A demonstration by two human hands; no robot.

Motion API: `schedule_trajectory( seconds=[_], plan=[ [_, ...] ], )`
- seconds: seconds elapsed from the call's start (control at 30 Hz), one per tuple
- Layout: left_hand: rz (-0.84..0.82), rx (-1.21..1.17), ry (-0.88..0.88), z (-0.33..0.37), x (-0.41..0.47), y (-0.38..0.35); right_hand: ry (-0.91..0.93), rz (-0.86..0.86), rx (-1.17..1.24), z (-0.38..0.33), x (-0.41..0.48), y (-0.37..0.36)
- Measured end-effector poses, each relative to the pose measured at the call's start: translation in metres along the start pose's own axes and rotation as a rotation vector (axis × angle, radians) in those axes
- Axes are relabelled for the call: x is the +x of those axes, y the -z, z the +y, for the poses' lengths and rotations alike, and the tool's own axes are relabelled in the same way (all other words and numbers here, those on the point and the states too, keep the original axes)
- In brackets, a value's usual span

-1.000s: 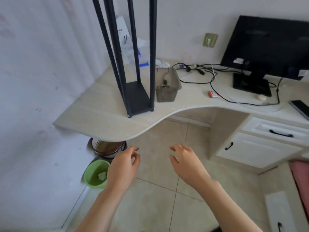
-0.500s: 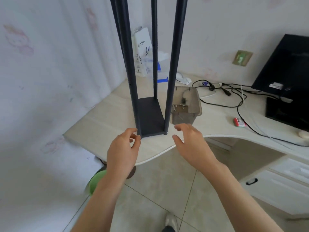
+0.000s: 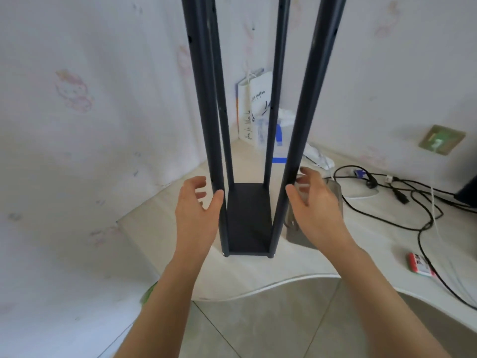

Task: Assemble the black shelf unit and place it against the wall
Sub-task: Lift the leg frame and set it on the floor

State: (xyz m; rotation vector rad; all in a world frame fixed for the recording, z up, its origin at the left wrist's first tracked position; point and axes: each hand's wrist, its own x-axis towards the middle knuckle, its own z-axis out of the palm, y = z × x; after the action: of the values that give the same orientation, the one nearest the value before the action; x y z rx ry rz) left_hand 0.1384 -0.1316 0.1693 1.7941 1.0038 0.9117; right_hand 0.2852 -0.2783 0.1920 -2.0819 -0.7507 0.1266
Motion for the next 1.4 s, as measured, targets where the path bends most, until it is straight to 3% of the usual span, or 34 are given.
schedule_trajectory(
  seconds=[0.23,0.5,0.83,1.4],
  plan=[
    [-0.033,-0.197,0.058,0.017,0.031,-0.019,0.014,0.049,0.203,-0.011,0.020,-0.010],
    [-0.011,-0.306,-0.098,0.015,0.036,-0.030,0.063,0.089,0.456,-0.005,0.033,-0.025],
    [0.074,-0.266,-0.148,0.015,0.047,-0.044,0.071,0.035,0.351,-0.005,0.047,-0.031],
    [0.078,-0.357,-0.268,0.037,0.047,-0.016,0.181,0.103,0.449,-0.036,0.042,-0.022]
  ],
)
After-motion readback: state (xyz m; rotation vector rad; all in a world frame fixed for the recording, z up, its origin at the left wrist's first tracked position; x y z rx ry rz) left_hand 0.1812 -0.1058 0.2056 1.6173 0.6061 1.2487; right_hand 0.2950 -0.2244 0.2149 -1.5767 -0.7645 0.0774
